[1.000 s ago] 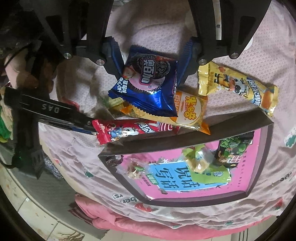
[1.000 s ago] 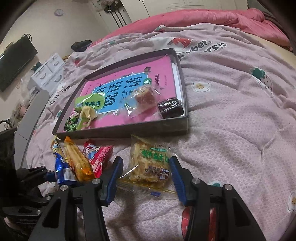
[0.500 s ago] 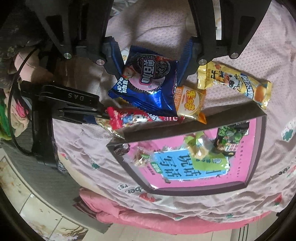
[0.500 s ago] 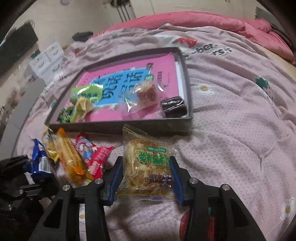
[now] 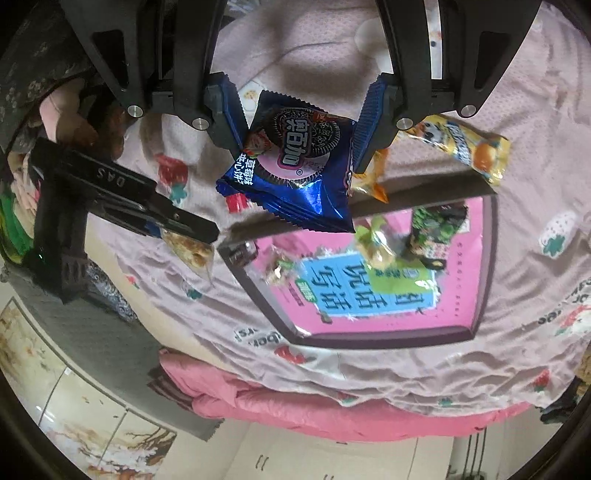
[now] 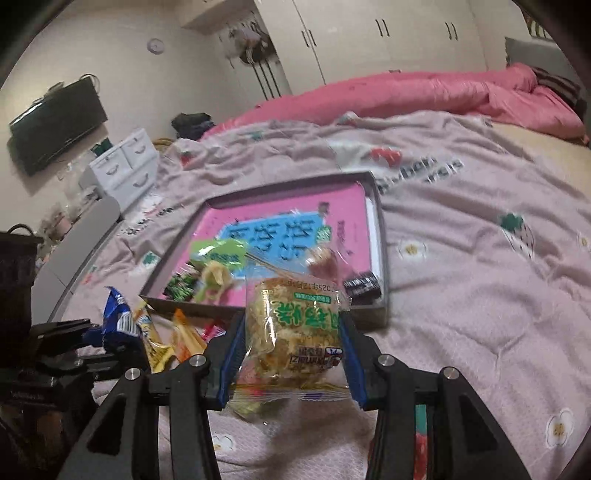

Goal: Organize snacks
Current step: 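Carry the cookie packet over the tray with the left tool while the right tool carries the pastry bag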

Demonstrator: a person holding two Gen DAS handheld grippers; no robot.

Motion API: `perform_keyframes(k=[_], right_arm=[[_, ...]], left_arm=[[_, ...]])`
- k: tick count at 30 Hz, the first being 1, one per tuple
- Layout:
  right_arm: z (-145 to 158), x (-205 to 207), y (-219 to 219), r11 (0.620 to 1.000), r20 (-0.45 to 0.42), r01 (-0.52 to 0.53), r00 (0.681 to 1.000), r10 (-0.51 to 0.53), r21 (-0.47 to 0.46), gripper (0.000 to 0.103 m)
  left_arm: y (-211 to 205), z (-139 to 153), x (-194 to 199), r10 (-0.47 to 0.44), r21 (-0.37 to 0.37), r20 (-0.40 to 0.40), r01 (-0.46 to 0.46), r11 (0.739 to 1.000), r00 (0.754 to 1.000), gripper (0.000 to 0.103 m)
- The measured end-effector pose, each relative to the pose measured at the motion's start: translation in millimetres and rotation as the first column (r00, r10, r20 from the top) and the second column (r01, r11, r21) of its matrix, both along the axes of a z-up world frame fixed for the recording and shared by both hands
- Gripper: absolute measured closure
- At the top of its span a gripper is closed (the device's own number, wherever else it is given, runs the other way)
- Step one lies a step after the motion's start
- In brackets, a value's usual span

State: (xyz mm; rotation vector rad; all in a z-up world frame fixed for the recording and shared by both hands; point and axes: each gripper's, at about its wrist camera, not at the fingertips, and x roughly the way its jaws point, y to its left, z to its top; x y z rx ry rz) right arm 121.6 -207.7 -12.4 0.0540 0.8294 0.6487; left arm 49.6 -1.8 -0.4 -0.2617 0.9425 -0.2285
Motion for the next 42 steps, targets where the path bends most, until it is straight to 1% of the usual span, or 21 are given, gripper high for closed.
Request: perform_keyframes(k=[8,15,20,27,29,33,42], right_arm=[[12,-2,7,0.999,0.059,-0.033,0.998,0.031,0.032,0.055],[13,-1,12,0.998,0.072,-0.048,0.996,0.045,0.04,0.055],[15,0,16,0.997,0.086,-0.054,0.995,0.05,0.05,0.055],[16,8,23,0.996,0.103,-0.066,0.993,0.059,0.062,0.055],[17,10,26,0.996,0.107,-0.068,0.992,0.062,0.06,0.055],[16,16,28,0.996,0.107,-0.067,0.992,0.06,0.065,0.055],[15,27,33,0.996,0.116,-0.059,0.992,0.051,0.062,0.055]], left_arm=[[18,10,5,0.055,0.013,0.034,-0.056,0.998,0.998,0.048],[38,17,12,0.112,0.025,0.065,-0.114,0.993,0.992,0.048],[55,21,21,0.161,0.009,0.089,-0.162,0.987,0.983,0.048],[67,21,39,0.203,-0.01,0.111,-0.203,0.979,0.973,0.048],[69,20,46,0.212,-0.023,0.11,-0.211,0.977,0.971,0.048],[69,12,56,0.221,-0.023,0.095,-0.22,0.975,0.971,0.048],[62,-13,72,0.222,-0.005,0.041,-0.222,0.975,0.974,0.048]])
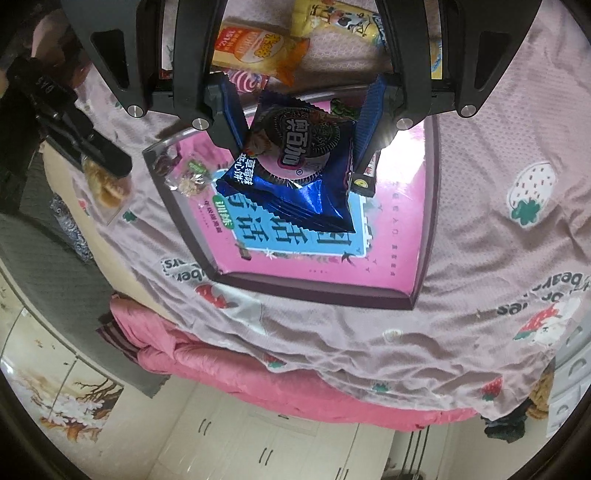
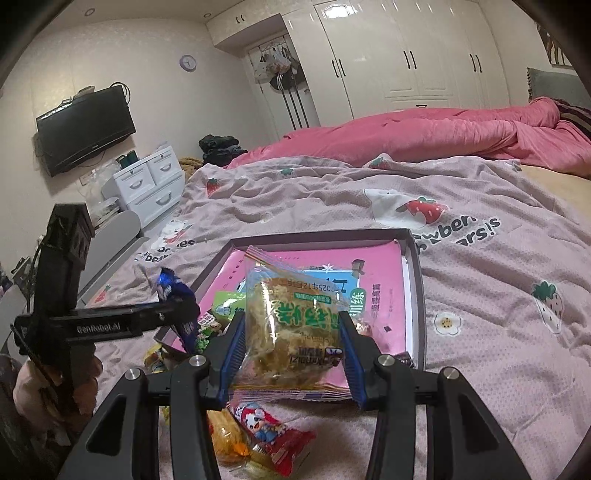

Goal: Organize snacks
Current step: 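Carry the cookie packet over the tray with the left tool while the right tool carries the pastry bag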

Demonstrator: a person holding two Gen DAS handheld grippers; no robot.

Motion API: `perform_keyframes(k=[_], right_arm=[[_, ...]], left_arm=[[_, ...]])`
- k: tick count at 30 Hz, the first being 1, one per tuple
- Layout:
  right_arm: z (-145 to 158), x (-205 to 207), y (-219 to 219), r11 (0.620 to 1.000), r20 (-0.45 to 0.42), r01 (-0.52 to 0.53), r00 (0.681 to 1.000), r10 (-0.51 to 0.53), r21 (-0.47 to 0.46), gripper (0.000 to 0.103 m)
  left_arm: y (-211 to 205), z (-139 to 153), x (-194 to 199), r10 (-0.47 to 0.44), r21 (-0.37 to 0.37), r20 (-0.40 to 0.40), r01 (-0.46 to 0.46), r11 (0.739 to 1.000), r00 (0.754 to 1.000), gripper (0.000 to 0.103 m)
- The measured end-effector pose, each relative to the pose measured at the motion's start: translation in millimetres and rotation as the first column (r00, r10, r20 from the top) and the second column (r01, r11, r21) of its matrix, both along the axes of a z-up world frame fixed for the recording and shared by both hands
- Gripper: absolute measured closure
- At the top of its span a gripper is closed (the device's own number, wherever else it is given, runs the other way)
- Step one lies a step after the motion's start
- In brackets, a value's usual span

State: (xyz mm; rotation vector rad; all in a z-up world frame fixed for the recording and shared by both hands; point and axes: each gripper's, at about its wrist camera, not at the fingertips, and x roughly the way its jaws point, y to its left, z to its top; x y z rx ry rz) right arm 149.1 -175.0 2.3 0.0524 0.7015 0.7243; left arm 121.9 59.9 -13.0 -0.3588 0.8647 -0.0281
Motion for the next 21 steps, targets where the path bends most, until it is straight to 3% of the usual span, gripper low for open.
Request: perform_keyframes(k=[21], right_arm=[[-13,19,23,0.999,-0.013,-0.026,1.0,0.025,-0.039,0.055]], left_arm=[[-22,-26,17,-0.038,0.024,-0.067,0.04,0.999,0.997,0.048]])
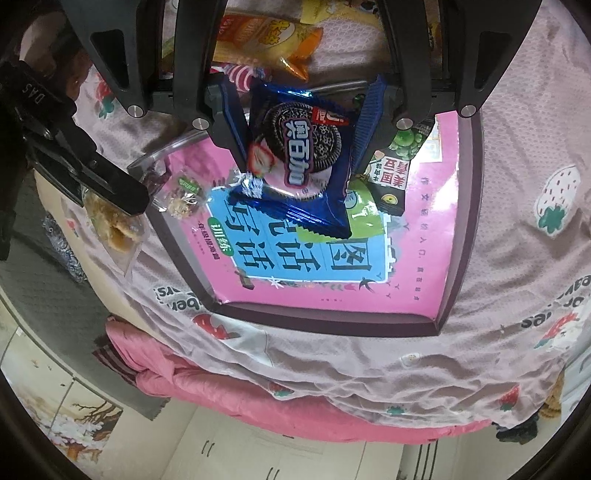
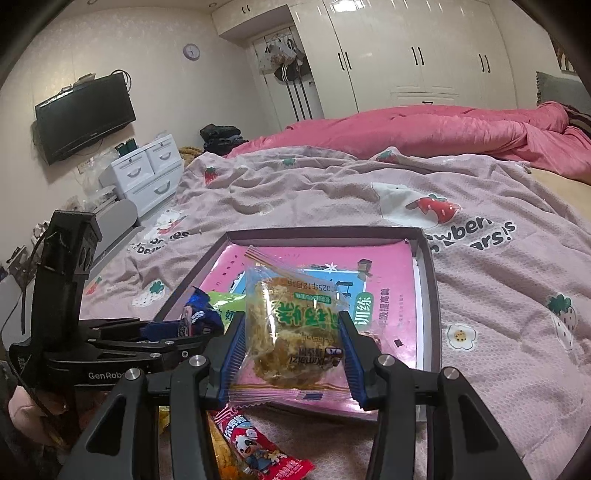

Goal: Organize snacks
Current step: 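Carry the cookie packet over the tray with the left tool while the right tool carries the pastry bag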

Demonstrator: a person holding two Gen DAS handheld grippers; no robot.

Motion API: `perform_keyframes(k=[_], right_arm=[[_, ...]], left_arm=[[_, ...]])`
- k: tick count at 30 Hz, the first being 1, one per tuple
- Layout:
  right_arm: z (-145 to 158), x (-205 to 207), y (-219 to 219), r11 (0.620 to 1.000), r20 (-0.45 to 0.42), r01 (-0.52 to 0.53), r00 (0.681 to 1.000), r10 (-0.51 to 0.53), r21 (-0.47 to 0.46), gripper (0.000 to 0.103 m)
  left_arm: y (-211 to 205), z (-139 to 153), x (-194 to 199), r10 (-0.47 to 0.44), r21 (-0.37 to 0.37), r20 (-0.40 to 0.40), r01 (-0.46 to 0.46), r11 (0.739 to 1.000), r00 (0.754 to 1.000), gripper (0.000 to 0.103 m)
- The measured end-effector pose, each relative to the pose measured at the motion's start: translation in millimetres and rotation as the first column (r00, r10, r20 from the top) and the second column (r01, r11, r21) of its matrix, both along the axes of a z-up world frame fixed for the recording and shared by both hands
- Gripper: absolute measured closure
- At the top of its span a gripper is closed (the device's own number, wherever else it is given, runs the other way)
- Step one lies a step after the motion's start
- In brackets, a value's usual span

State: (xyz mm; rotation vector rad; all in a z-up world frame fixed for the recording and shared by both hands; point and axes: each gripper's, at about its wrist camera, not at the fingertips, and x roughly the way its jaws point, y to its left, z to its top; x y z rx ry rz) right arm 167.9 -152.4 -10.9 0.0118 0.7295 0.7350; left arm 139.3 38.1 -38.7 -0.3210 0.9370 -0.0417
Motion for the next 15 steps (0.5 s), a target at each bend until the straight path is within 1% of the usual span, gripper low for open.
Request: perform_keyframes(k=[10,15], right_arm=[[-10,6,10,0.999,-0.019,-0.018,1.0,0.017,-0.03,0.055],[-18,8,18,0.998,-0.033,-0.045,0.998,0.043,-0.05,0.055]], left_arm=[[-3,-2,3,-0.009,0.008,-0.008,0.009,1.0,1.0,0.048],[-2,-1,4,-0.008,0.033,-0.007,0.008,0.999,1.0,0.048]])
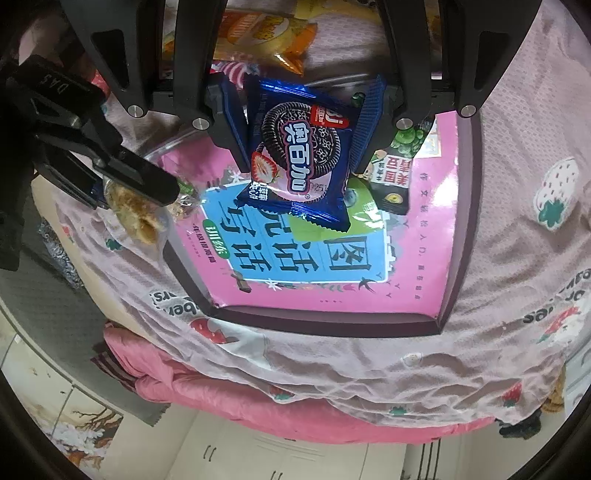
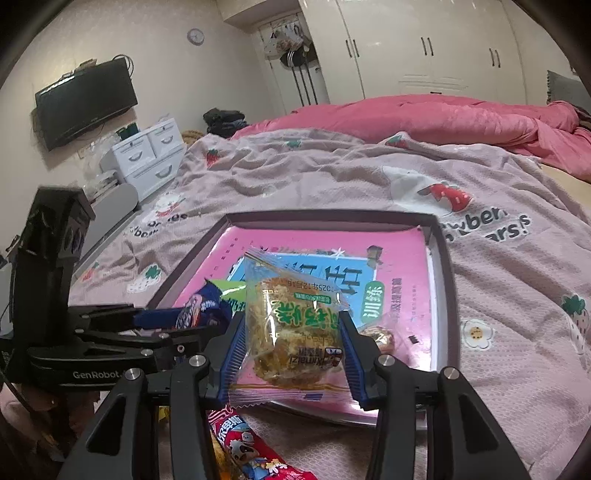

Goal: Organize snacks
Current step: 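Carry the cookie packet over the tray with the left tool while the right tool carries the pastry bag, then release the pastry bag into the tray with the right tool while the left tool holds the cookie packet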

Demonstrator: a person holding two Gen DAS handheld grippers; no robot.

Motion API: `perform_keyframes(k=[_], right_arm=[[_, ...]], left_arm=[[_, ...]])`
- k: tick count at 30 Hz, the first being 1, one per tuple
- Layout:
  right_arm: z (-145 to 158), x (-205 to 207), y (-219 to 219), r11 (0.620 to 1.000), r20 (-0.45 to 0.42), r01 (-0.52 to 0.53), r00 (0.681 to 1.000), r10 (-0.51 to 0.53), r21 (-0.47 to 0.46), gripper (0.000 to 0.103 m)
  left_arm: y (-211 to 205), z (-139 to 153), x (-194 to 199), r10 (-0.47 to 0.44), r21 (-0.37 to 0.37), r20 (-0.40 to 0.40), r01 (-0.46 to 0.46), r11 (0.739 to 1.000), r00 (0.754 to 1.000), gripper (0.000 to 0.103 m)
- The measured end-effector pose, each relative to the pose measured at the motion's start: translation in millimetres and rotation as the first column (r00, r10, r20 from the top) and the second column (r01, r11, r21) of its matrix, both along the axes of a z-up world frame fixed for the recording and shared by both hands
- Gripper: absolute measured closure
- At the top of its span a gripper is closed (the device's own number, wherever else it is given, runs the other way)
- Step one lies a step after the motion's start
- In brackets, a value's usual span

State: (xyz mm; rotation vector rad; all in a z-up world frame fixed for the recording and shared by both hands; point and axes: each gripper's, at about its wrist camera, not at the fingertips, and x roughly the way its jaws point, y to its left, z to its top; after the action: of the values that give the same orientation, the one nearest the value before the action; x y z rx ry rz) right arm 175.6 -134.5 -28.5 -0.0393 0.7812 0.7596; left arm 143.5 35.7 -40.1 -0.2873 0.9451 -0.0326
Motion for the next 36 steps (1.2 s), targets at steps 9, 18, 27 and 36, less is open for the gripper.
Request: perform_keyframes(k=[9,18,27,36], right_arm=[[-10,2,10,0.999,-0.006,-0.018,1.0,0.018,-0.044,0.055],[-17,6,15,0.993,0.02,0.008,1.0,-0.005,-0.119,0.055],[-27,7,21,0.991,-0.013,-0.035,0.999,0.034,-0.127,0.055],[-31,5,24,0.99,-0.023,-0.053,0.998,0.051,-0.128,0.054]], left_arm=[[-1,2,-1,-0.001,0.038,-0.001,0.001,0.999,1.0,0.048],[-2,-2,2,-0.008,0.039,-0.015,0.009,0.999,1.0,0.048],[-1,-2,3,-0.009,0.036,-0.017,0.009,0.999,1.0,0.048],[-1,-2,4,-0.009,0.029,-0.02,0.009,1.0,1.0,0.048]])
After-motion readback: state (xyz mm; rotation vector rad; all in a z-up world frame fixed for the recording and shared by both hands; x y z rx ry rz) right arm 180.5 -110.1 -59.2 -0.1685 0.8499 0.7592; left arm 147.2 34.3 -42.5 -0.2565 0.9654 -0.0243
